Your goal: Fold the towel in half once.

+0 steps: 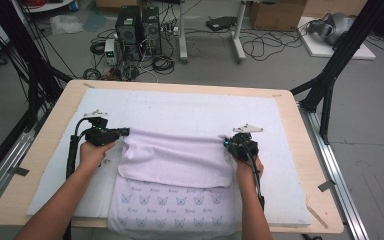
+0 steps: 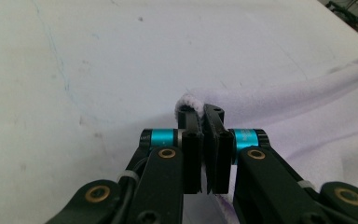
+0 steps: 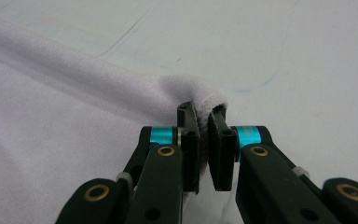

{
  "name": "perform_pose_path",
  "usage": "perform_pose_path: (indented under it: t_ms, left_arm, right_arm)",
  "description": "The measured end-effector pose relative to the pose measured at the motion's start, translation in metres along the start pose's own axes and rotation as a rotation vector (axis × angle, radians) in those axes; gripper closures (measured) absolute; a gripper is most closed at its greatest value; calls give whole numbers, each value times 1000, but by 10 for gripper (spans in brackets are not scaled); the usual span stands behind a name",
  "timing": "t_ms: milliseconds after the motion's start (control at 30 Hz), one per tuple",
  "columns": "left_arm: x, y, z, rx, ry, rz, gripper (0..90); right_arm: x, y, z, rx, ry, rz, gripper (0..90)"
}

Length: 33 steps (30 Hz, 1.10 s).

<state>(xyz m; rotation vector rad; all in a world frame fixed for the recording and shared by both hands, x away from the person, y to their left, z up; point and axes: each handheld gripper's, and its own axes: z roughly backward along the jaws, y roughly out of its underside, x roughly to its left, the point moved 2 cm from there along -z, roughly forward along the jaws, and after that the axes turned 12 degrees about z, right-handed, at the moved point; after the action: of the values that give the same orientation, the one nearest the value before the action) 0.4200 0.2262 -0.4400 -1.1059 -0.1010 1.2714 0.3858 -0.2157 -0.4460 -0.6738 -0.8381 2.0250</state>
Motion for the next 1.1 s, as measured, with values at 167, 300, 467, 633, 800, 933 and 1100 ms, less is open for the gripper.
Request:
perform_pose_path:
  t_ms: [167,300,467,633,800,933,1100]
  left_arm:
    - [11,-10,-13,-7,-14,27,861]
    - [16,-18,-17,-21,-28,37,860]
    - [23,-29,-22,-47,-37,34,860]
    - [21,-39,-26,-78,-35,-1,859]
    - [25,-36,-30,-76,-34,11,854]
    - [24,-32,-32,-45,-36,13,709]
    - [17,-32,-26,-26,-30,-20,522]
  right_arm:
    - [-9,-12,-14,-1,19,5,853]
    - [-12,-25,-25,7,31,29,853]
    - [-19,-36,-38,-4,46,-2,851]
    - [-22,-44,-42,-25,76,-52,846]
    - [-25,-51,-45,-9,81,-41,844]
    - [-21,-51,-50,8,88,-32,716]
    - [-24,-49,-46,-5,79,-94,525]
